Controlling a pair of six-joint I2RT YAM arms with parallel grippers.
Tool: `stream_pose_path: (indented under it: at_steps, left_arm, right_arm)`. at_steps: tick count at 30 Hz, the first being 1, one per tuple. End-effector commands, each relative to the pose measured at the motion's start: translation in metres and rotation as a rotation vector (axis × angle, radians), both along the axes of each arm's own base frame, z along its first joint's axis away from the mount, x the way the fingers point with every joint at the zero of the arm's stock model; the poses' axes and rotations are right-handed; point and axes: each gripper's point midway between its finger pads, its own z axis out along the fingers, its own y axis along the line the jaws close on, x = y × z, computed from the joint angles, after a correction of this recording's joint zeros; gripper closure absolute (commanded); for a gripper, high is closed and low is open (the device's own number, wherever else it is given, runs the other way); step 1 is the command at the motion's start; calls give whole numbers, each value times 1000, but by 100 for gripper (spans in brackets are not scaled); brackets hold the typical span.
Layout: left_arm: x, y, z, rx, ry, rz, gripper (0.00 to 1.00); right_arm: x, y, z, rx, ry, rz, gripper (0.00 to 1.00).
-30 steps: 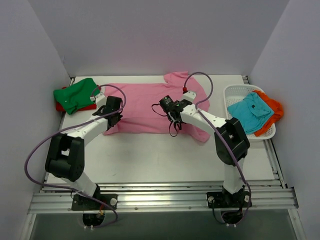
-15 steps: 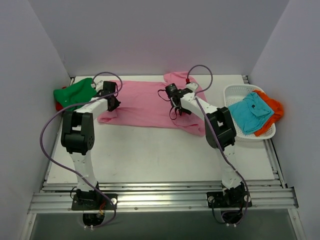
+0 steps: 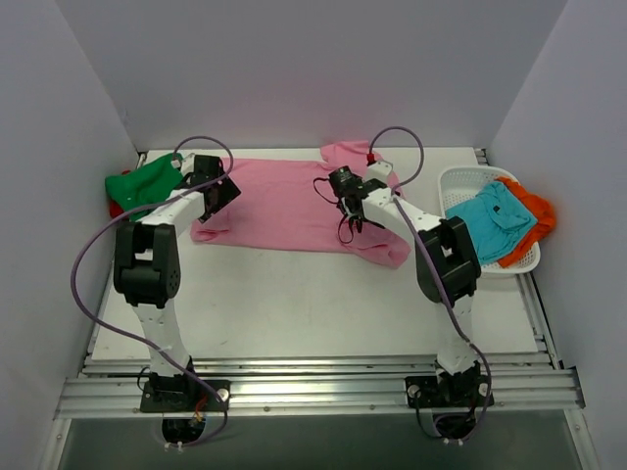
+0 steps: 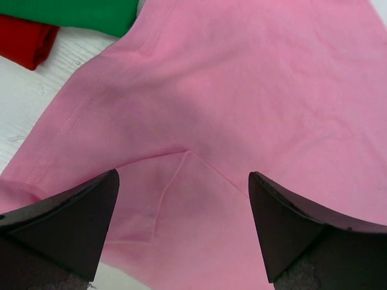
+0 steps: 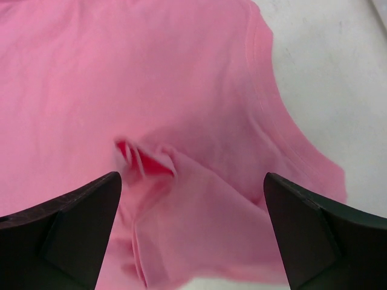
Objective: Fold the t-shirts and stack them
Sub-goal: Fold the tshirt
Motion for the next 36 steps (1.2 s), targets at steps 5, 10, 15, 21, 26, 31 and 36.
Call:
stream_pose_path:
  at_steps: [5, 10, 15, 21, 26, 31, 36]
  left_arm:
    - [-6, 10, 65, 9, -149, 16, 5]
    - [-10, 8, 66, -5, -163, 6, 6]
    - [-10, 3, 56, -29, -158, -14, 6]
    - [-11, 0, 53, -51, -161, -28, 5]
    - [-13, 1, 57, -50, -171, -26, 5]
    - [-13, 1, 57, -51, -174, -28, 5]
    - [-12, 0, 55, -54, -177, -30, 5]
  right_arm:
    - [-65, 5, 61, -37, -145, 31, 0]
    - [-97, -6, 63, -52, -162, 18, 0]
    - [-114, -1, 36, -6, -125, 49, 0]
    - [-107, 9, 8, 13, -79, 67, 0]
    - [-97, 27, -7, 40, -59, 97, 0]
    - [-91, 28, -18, 25, -41, 97, 0]
    - [-84, 21, -22, 20, -40, 81, 0]
